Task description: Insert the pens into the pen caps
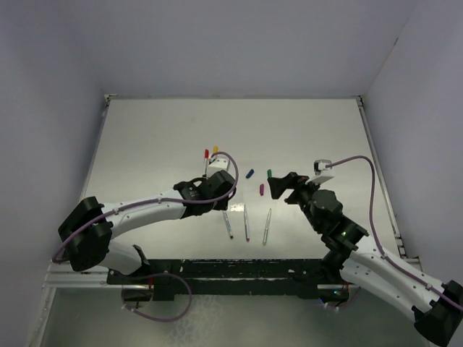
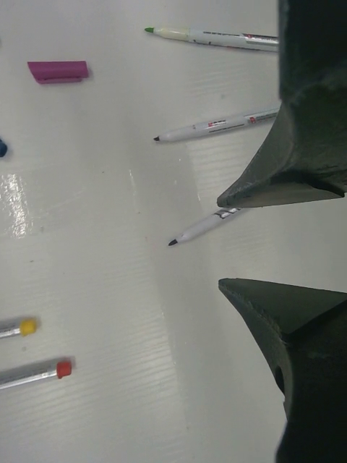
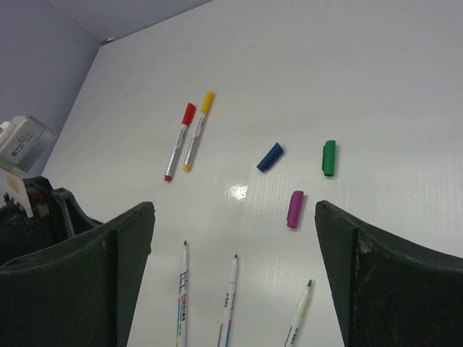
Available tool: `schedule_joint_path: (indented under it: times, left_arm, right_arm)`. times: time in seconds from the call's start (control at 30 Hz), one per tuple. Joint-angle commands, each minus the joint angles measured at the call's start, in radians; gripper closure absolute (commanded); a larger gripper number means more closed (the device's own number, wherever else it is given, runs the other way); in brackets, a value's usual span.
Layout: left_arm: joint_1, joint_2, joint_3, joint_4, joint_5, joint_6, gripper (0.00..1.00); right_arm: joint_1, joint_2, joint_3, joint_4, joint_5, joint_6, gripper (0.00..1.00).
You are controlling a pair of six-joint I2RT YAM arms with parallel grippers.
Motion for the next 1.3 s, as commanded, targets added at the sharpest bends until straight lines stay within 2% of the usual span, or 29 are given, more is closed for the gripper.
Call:
schedule_joint_path:
  times: [0.0,0.47,0.83,1.27]
  left_arm:
    - [-0.076,0.01,-0.006,-0.02,-0.049,-0.098,0.53]
    - [-0.227,0.175,0.046,-0.097,-0.108,-0.222,0.51]
    - [-0.23,0.262,0.063,-0.057,-0.133,-0.214,0.49]
    - [-0.226,0.274,-0.003,-0.123,-0.139,-0.256,0.52]
  right_arm:
    - [-0.001,-0.051,-0.017,-0.013,0.027,0.025,0.08]
    - [0.0,-0.108,-0.065,0.003,-0.014,0.073,0.11]
    - [0.0,-0.17,-0.104,0.01,-0.022,0.073,0.12]
    - [-0.001,-0.066,-0.067,0.031,-0.068,0.085,0.14]
